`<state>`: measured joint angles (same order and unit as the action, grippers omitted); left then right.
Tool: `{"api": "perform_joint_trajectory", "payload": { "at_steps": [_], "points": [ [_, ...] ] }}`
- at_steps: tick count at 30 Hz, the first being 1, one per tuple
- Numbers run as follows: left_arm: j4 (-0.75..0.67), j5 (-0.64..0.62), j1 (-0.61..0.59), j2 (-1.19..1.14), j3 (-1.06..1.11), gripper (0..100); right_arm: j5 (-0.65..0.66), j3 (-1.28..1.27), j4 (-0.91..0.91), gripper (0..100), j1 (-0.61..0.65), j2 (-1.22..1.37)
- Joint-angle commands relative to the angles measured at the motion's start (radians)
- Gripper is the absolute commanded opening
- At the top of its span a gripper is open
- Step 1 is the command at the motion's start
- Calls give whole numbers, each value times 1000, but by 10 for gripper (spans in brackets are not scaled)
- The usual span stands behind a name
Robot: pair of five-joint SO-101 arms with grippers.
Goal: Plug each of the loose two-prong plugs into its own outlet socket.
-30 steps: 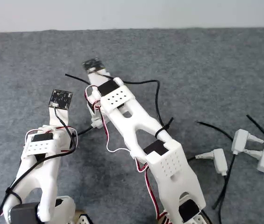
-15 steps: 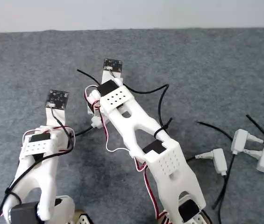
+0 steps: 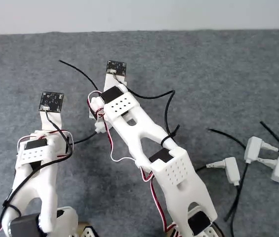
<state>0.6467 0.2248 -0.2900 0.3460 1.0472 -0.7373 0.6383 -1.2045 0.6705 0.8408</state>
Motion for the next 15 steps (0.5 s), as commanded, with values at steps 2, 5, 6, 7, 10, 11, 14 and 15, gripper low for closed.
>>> {"api": "perform_joint_trajectory", "payload": {
  "at_steps": [2,5,6,7,10,11,14,15],
  "points": [
    [-21,-3,-6,3,-48,14,-11,14,41,209,-44,25],
    [-21,-3,-6,3,-48,14,-6,14,42,208,-38,25],
    [-21,-3,-6,3,-48,14,-5,14,47,208,-38,25],
    [-21,-3,-6,3,-48,14,-5,14,48,208,-38,27],
    [-21,-3,-6,3,-48,14,-5,14,42,165,-38,24],
    [-21,-3,-6,3,-48,14,-5,14,39,119,-38,22],
    [-21,-3,-6,3,-48,14,58,14,42,9,-38,18],
    [-21,-3,-6,3,-48,14,98,14,35,33,-36,16]
  ]
}}
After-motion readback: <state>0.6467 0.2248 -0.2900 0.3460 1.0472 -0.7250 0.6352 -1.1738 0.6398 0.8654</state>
